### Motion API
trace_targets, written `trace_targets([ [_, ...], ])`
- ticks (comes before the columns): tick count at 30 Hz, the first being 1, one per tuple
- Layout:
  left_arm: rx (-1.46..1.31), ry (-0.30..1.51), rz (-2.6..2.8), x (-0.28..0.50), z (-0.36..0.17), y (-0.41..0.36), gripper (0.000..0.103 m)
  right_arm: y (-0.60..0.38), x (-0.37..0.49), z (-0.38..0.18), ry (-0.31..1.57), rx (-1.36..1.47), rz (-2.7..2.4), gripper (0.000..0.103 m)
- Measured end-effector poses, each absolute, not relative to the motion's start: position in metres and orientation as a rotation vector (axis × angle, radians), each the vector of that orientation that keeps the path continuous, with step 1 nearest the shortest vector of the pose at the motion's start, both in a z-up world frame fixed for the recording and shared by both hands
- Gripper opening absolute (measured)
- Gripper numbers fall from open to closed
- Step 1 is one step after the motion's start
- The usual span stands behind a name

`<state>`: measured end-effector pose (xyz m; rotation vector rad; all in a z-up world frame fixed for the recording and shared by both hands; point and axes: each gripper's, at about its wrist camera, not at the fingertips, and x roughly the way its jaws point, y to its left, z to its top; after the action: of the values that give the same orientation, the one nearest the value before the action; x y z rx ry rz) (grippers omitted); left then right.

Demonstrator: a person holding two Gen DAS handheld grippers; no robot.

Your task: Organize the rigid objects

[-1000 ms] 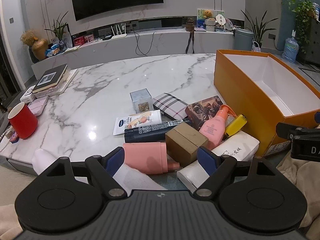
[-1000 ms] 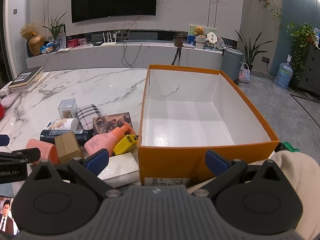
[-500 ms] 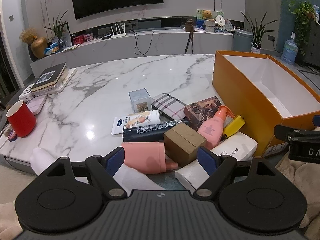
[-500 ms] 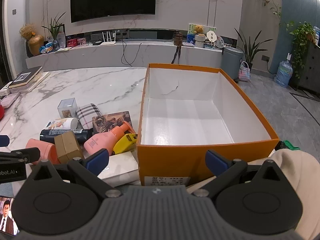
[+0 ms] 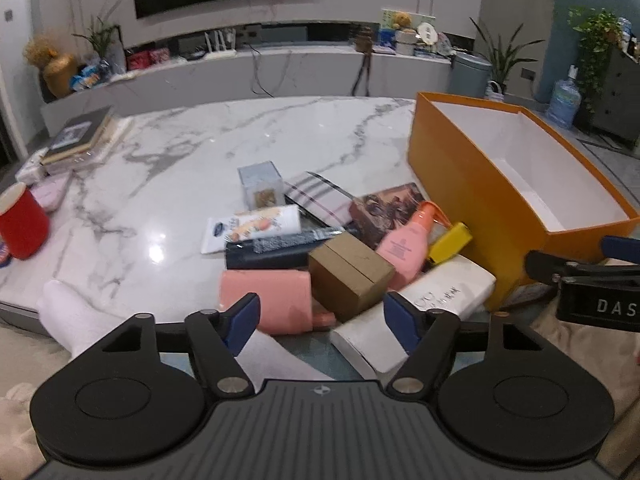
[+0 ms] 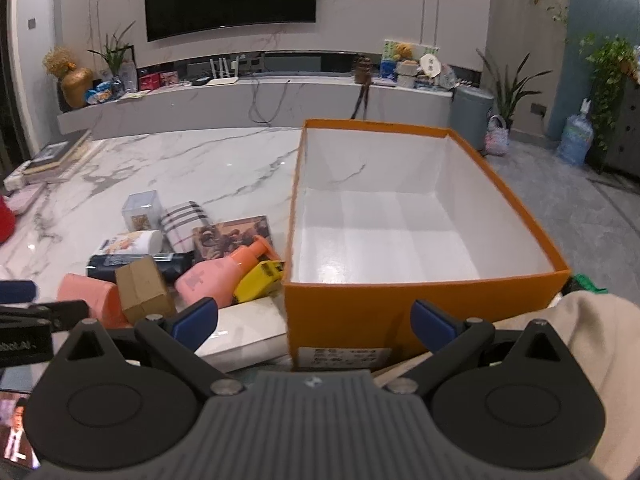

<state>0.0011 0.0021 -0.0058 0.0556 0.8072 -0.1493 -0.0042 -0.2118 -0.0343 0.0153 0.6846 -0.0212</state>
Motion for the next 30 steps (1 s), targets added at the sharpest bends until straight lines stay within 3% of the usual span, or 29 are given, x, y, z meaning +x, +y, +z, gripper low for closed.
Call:
trace_targets([
  [4,0.042,0.842,-0.210,0.004,-0.010,0.004,0.064,-0.208,-0.003,-0.040,0.711,0.048,0.013,0.100],
  [8,0.042,0.866,-0.264,0.008,-0.015,0.006,0.054,-0.201,0.000,-0.046,0.756,0.075,0.053,0.079],
  [10,0.035,0.884,-0.281,0.012,-0.016,0.009,0.052,-0.194,0.002,-0.051,0.796,0.103,0.087,0.076],
  [22,0.053,0.992,-0.271,0.039,-0.020,0.026,0.052,-0.165,0.030,-0.079,1.064,0.368,0.164,0.073],
  [30,0.289,1.026,-0.359,0.051,-0.025,0.013,0.057,-0.137,0.031,-0.097,1.135,0.475,0.117,0.085],
])
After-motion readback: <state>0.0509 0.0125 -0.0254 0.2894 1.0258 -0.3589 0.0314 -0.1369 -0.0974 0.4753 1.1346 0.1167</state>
